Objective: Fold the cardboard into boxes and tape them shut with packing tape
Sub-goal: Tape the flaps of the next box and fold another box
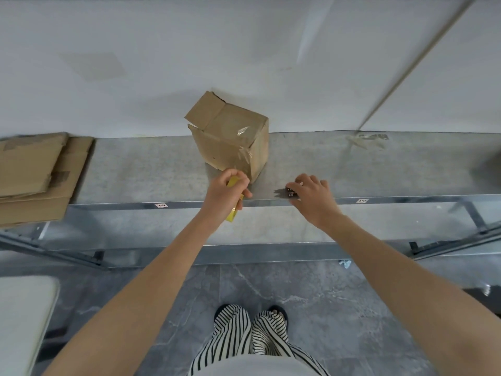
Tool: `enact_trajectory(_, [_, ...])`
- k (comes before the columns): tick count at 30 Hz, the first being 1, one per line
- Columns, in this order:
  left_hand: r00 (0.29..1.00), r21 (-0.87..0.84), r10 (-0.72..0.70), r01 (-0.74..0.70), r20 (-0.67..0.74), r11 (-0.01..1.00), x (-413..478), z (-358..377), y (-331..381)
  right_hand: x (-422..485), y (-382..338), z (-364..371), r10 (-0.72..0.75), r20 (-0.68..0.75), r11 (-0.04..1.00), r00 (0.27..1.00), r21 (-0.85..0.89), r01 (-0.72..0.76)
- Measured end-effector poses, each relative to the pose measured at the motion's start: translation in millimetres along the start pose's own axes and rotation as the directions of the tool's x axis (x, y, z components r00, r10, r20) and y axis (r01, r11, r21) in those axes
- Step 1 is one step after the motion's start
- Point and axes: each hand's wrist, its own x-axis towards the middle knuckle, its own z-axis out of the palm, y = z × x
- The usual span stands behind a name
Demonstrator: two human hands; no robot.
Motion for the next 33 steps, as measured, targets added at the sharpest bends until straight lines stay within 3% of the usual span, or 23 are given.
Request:
enact_trajectory(4, [1.0, -0.041, -0.011, 0.012, 0.027, 0.999, 0, -1, 1, -2, -4, -1, 0.048, -0.012, 0.995, 0.999, 0.092, -0.047])
enact_trajectory(7, [0.999, -0.082, -0.036, 0.039, 0.039, 0.996, -1, -2, 2, -1, -11, -14, 0.169, 0.038, 0.908, 0.985, 0.383, -0.171])
enact_trajectory(9, [0.999, -0.082, -0.031, 0.034, 0.036, 0.996, -2, -4, 2, 1, -23, -29, 0.213, 0.079, 0.77, 0.974, 0.6, -0.217])
enact_trajectory(11, [0.999, -0.082, -0.021, 0.023, 0.028, 0.996, -2, -4, 2, 0, -36, -48, 0.197, 0.147, 0.553, 0.969, 0.8, -0.233])
enact_trajectory(13, [1.0, -0.079, -0.018, 0.018, 0.011, 0.997, -2, -3, 2, -2, -45, -63, 0.155, 0.222, 0.405, 0.963, 0.874, -0.267])
enact_trajectory(15, [1.0, -0.089, -0.012, 0.012, 0.001, 0.996, -2, -2, 1, -4, -52, -72, 0.115, 0.247, 0.419, 0.962, 0.866, -0.273])
enact_trajectory(20, [1.0, -0.101, 0.004, -0.004, -0.006, 0.995, -2, -1, -1, -3, -66, -72, 0.112, 0.205, 0.594, 0.972, 0.771, -0.231])
enact_trajectory(33, [1.0, -0.089, 0.007, -0.006, 0.012, 0.996, -1, -2, 1, 8, -84, -76, 0.11, 0.176, 0.635, 0.978, 0.745, -0.206])
